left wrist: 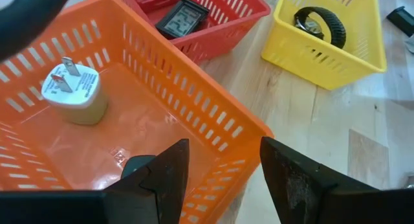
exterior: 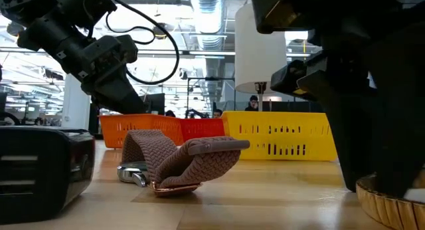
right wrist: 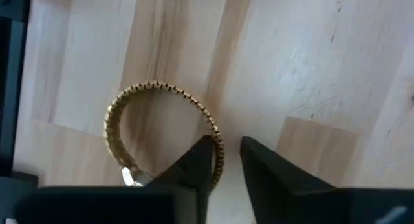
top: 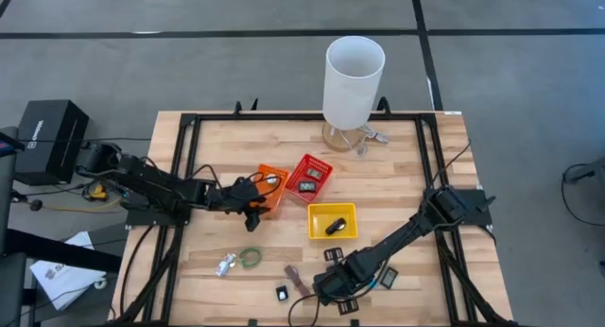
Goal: Pick & Place Office items
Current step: Put the gold wrist watch into the yellow bin
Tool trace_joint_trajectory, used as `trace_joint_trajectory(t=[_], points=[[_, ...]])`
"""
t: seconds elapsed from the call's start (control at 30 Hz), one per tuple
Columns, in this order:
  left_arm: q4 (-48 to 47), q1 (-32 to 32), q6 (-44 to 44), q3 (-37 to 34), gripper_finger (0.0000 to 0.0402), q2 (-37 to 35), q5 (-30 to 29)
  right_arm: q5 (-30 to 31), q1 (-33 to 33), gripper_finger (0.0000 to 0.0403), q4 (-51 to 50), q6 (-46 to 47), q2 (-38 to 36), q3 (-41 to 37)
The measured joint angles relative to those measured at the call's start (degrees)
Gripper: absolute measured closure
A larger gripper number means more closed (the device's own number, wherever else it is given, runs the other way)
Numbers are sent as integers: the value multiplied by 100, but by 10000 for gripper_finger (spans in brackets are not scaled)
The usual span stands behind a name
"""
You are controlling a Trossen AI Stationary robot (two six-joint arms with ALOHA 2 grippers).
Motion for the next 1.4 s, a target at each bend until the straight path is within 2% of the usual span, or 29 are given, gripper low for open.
trace_joint_trajectory(t=[0.1, 0.17, 0.4, 0.5, 0.67, 0.83, 1.07, 1.17, 1.4], points=[[4, 0, -2, 0, 216, 0, 0, 0, -35, 381, 7, -5, -9, 0], [6, 0, -2, 0, 216, 0, 0, -22, -42, 395, 13, -7, -31, -4], [40, -12, -1, 0, 216, 1, -1, -43, -74, 386, -290, -130, -35, 236], [68, -78, 0, 0, 216, 0, -2, -42, -76, 397, -802, -297, -35, 521], [116, -220, 50, 0, 216, 0, 0, -37, -76, 387, -1555, -323, -46, 1004], [195, -309, 52, 0, 216, 0, -2, 13, -76, 398, -2291, -461, -46, 1506], [260, -422, 61, 0, 216, 0, -2, 1242, -74, 394, -4003, -470, -51, 1982], [304, -477, 61, 0, 216, 0, -2, 1997, -107, 399, -4517, -470, -92, 1981], [367, -617, 35, 0, 216, 0, -2, 3017, -393, 396, -4847, -414, -527, 1729]])
